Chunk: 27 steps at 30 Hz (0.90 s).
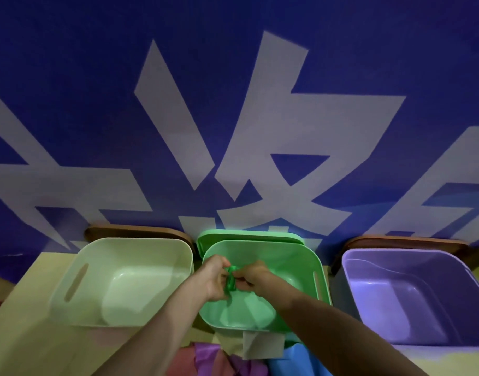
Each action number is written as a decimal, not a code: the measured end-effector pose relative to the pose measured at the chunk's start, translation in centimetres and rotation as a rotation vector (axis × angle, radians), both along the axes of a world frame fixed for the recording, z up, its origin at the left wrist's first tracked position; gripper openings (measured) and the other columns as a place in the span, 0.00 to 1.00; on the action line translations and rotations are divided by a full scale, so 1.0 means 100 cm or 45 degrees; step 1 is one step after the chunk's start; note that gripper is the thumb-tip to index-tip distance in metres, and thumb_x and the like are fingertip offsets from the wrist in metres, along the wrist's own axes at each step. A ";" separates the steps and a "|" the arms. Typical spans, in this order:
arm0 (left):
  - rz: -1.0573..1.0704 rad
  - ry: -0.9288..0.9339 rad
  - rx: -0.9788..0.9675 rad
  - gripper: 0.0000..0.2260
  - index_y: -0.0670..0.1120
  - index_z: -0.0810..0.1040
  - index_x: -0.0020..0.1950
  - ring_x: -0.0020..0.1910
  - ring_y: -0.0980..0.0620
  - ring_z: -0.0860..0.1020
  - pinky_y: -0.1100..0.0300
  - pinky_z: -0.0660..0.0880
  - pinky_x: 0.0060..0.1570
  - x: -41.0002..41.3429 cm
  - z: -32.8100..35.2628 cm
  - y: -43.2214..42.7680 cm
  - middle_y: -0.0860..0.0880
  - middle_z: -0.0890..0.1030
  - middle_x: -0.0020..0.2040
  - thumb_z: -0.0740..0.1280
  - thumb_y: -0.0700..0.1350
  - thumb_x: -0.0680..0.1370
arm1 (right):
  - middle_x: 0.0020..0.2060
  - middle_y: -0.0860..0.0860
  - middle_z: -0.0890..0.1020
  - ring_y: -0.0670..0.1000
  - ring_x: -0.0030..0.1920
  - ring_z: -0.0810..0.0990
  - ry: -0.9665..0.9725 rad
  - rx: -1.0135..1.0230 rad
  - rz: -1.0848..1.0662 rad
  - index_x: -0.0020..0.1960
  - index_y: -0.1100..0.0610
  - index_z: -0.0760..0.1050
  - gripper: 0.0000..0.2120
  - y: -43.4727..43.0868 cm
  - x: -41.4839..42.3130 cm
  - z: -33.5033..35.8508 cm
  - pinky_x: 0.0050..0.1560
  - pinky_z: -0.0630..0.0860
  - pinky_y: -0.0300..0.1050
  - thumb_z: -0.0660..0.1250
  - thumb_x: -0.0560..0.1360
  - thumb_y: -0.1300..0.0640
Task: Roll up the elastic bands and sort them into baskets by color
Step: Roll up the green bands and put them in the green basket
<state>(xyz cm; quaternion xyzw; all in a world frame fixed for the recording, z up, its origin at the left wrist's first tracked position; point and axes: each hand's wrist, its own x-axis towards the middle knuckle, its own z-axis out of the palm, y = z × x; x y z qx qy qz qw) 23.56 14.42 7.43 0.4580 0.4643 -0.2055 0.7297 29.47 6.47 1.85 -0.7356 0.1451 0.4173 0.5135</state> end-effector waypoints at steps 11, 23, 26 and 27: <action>0.064 0.044 0.074 0.10 0.40 0.66 0.40 0.39 0.46 0.72 0.55 0.63 0.32 0.008 -0.013 -0.001 0.41 0.72 0.43 0.55 0.42 0.79 | 0.32 0.56 0.76 0.49 0.29 0.75 0.024 -0.119 0.004 0.43 0.63 0.74 0.08 0.014 -0.003 -0.016 0.19 0.73 0.36 0.74 0.70 0.66; 0.130 0.021 0.182 0.08 0.40 0.71 0.52 0.43 0.47 0.74 0.54 0.68 0.37 0.007 -0.017 0.000 0.40 0.75 0.49 0.56 0.43 0.80 | 0.38 0.56 0.81 0.53 0.39 0.80 -0.105 -0.201 0.072 0.33 0.59 0.73 0.12 0.024 0.001 -0.029 0.49 0.81 0.49 0.76 0.69 0.59; 0.151 0.044 0.172 0.08 0.40 0.71 0.48 0.43 0.47 0.74 0.55 0.67 0.37 0.007 -0.018 0.000 0.41 0.76 0.47 0.56 0.43 0.80 | 0.40 0.56 0.82 0.53 0.42 0.83 -0.095 -0.193 0.086 0.35 0.60 0.75 0.11 0.023 0.004 -0.028 0.49 0.81 0.49 0.76 0.69 0.59; 0.153 0.047 0.158 0.09 0.40 0.70 0.45 0.40 0.48 0.72 0.56 0.64 0.33 0.007 -0.017 0.000 0.42 0.74 0.44 0.56 0.43 0.80 | 0.37 0.56 0.81 0.53 0.39 0.82 -0.074 -0.181 0.082 0.35 0.60 0.74 0.11 0.021 0.004 -0.026 0.48 0.82 0.49 0.75 0.69 0.60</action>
